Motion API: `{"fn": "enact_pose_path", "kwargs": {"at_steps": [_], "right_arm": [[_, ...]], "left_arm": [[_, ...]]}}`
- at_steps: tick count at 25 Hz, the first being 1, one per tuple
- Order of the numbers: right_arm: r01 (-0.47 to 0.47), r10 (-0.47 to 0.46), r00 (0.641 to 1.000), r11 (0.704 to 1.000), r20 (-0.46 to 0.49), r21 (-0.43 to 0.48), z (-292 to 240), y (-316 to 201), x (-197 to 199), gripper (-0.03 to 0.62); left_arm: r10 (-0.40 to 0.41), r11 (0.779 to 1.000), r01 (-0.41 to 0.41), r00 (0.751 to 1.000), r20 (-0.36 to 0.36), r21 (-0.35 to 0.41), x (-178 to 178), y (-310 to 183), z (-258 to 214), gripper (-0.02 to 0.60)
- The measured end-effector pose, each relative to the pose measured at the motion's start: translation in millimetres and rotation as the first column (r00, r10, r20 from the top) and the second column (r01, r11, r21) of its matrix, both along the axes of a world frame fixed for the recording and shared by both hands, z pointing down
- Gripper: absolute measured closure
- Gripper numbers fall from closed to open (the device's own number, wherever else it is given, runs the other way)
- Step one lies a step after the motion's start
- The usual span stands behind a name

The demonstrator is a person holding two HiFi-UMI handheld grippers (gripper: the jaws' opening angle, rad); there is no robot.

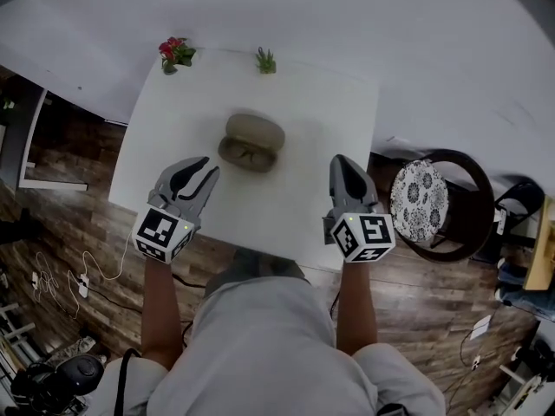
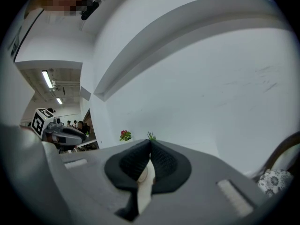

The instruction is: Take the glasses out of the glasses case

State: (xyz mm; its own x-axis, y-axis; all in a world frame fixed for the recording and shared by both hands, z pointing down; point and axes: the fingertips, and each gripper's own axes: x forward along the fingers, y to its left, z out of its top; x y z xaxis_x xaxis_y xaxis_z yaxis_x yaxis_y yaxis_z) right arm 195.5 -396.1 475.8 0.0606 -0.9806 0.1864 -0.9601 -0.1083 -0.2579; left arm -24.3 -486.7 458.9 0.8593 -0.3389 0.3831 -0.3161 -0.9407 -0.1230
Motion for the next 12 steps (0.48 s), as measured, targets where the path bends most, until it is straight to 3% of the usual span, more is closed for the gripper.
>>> {"fn": "enact_pose_path", "kwargs": {"at_steps": [4,8,12], "right_arm": [[-0.014,0.014,1.000,1.000,-0.005,-0.011,3.0,-6.6,-2.3,0.591],[-0.033,0.033,0.999,0.999,-0.006,-0.024,7.4,-13.3,-0.9,0.591],[-0.053,0.053,0.999,0.998,-0.006,-0.033,12.1,-18.3,3.9,0.591]], "left_arm": [[0.129,0.992,-0.130,0.986,0.101,-0.002,15.2,-9.8,20.7,0.482],[0.205,0.979,-0.205,0.966,0.157,-0.016,31.6,-23.7,38.6,0.479],[0.285,0.958,-0.285,0.930,0.231,-0.031,49.2,-33.4,62.7,0.477]]}}
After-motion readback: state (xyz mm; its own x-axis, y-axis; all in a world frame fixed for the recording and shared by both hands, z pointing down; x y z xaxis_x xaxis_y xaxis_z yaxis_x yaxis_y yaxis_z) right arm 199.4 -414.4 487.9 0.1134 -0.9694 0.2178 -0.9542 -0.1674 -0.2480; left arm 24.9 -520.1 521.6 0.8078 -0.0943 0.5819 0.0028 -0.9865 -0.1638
